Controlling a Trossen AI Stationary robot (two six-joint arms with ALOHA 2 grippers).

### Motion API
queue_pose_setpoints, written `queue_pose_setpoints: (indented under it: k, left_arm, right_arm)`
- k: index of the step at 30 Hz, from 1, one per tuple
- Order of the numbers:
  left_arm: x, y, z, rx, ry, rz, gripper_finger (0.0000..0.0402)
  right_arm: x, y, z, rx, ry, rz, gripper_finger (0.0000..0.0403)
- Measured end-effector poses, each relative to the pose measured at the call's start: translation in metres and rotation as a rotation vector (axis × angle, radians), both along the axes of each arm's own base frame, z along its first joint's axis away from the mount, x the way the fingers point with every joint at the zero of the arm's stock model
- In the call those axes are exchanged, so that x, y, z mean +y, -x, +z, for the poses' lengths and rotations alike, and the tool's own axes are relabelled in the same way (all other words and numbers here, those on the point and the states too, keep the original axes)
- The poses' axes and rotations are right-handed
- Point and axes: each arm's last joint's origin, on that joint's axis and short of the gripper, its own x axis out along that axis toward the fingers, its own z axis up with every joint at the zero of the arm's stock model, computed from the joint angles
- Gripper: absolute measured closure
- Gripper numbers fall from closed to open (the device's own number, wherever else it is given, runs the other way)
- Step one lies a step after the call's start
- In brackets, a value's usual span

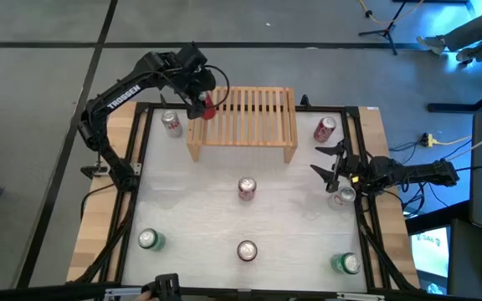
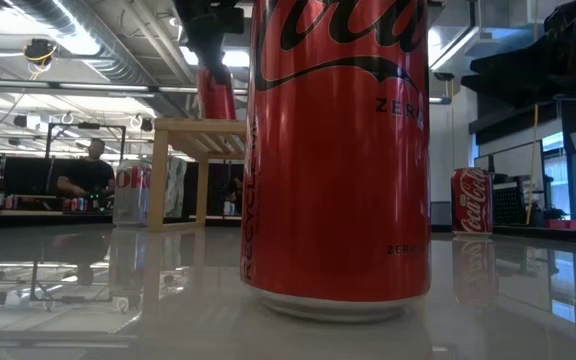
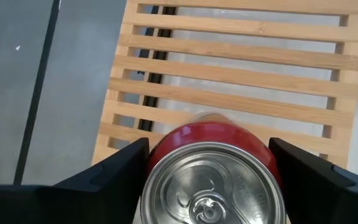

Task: Place canned beverage on shelf
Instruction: Put the left red and black soda can on the shelf, then put the bottom red and white soda can on the shelf

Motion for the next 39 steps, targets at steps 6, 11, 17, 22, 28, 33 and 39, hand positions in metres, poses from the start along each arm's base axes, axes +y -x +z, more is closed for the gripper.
queue_pose_setpoints:
  k: [6, 11, 17, 22, 28, 33, 39]
  left_arm:
    - [0.0, 0.0, 0.0, 0.005, -0.002, 0.011, 0.0087]
    - [0.0, 0.001, 0.001, 0.001, -0.009, 0.005, 0.004]
    - [0.0, 0.001, 0.003, 0.016, -0.038, 0.032, 0.0023]
    - [-0.005, 0.003, 0.005, 0.064, -0.082, 0.12, 0.0022]
    - [-0.013, 0.001, 0.004, 0.086, -0.077, 0.143, 0.0021]
    - [-0.022, -0.003, 0.004, 0.135, -0.113, 0.149, 0.0021]
    - [-0.05, -0.007, 0.017, 0.099, -0.12, 0.112, 0.0021]
  right_arm:
    - [0.0, 0.0, 0.0, -0.006, -0.021, 0.002, 0.0104]
    - [0.0, 0.0, 0.0, -0.007, -0.024, 0.002, 0.0104]
    - [0.0, 0.0, 0.0, -0.008, -0.024, 0.002, 0.0104]
    - [0.0, 0.0, 0.0, -0.01, -0.021, 0.002, 0.0104]
    - [0.0, 0.0, 0.001, -0.008, 0.005, 0.008, 0.0104]
    - [0.0, 0.0, 0.001, -0.008, 0.005, 0.008, 0.0104]
    - [0.003, 0.0, 0.001, -0.013, 0.023, 0.106, 0.0104]
